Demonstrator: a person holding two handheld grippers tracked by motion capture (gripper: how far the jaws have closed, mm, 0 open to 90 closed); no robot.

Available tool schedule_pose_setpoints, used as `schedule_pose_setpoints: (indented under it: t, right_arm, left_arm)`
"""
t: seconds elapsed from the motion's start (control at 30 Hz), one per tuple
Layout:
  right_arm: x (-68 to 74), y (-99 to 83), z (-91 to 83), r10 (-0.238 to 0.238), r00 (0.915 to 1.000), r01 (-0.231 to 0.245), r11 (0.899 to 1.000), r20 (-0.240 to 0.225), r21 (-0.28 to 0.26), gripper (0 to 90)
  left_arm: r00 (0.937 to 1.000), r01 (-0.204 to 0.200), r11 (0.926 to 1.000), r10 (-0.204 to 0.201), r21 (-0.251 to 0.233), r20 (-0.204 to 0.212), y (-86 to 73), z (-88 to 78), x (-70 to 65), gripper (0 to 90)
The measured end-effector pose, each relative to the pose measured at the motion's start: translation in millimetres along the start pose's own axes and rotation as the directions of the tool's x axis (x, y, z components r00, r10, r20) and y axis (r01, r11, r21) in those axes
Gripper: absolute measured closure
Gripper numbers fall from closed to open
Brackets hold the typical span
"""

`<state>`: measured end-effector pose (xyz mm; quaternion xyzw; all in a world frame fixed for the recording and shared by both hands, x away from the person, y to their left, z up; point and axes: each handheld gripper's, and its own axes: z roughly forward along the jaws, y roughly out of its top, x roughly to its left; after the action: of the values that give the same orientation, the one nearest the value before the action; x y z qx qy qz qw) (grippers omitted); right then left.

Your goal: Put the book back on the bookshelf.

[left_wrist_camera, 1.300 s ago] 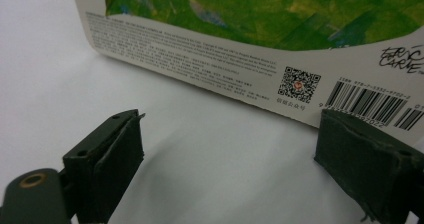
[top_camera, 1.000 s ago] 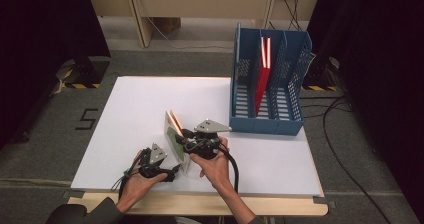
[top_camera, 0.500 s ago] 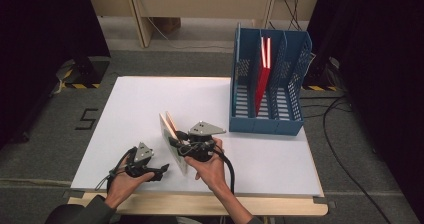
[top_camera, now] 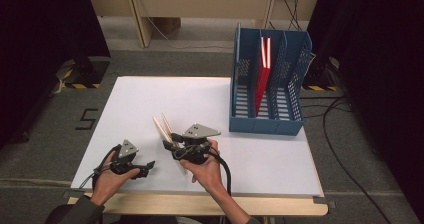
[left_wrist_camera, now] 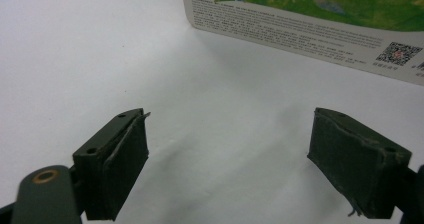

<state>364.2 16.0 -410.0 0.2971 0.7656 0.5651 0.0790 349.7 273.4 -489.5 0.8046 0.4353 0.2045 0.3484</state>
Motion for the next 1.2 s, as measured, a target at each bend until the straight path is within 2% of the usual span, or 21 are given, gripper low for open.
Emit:
schedule_pose_setpoints:
  t: [0.23,0.33,0.5,0.6,0.77,0.97,1.2]
  right_arm:
    - [1.1,-0.8,-0.1,0.013,0.9999,-0.013,1.000,-0.007,-0.007,55.7]
    - [2.7,-0.4,-1.8,0.007,0.9999,-0.007,1.000,-0.010,-0.029,53.7]
    - [5.1,-0.3,-4.8,-0.027,0.9994,0.027,0.999,0.020,-0.033,48.3]
    - [6.6,-2.3,-6.5,-0.036,0.9975,0.038,0.999,0.060,-0.026,40.6]
    - [8.7,-13.5,-7.6,-0.052,0.9933,0.052,0.999,0.104,-0.001,36.7]
    - [8.3,-27.4,-2.9,-0.056,0.9917,0.051,0.998,0.115,0.049,36.2]
    - [9.7,-36.1,3.3,-0.069,0.9887,0.060,0.996,0.133,0.071,36.4]
  left_arm:
    - [1.0000,0.002,1.0000,-0.002,0.000,0.006,-0.2,0.4,-0.9,15.1]
    - [1.0000,0.002,1.0000,-0.002,0.000,0.006,0.0,0.1,0.3,15.1]
    - [1.0000,0.004,1.0000,-0.004,0.000,0.004,0.1,-0.2,1.7,15.1]
    - [1.0000,0.008,1.0000,-0.008,-0.005,0.004,-0.2,-0.8,1.6,15.1]
    - [1.0000,0.008,1.0000,-0.008,-0.004,0.005,-0.1,-0.6,1.5,15.1]
    - [0.9999,0.010,0.9999,-0.010,-0.005,0.004,0.0,-0.7,2.1,15.1]
    - [0.9999,0.014,0.9999,-0.014,-0.004,0.003,0.3,-0.9,3.2,15.1]
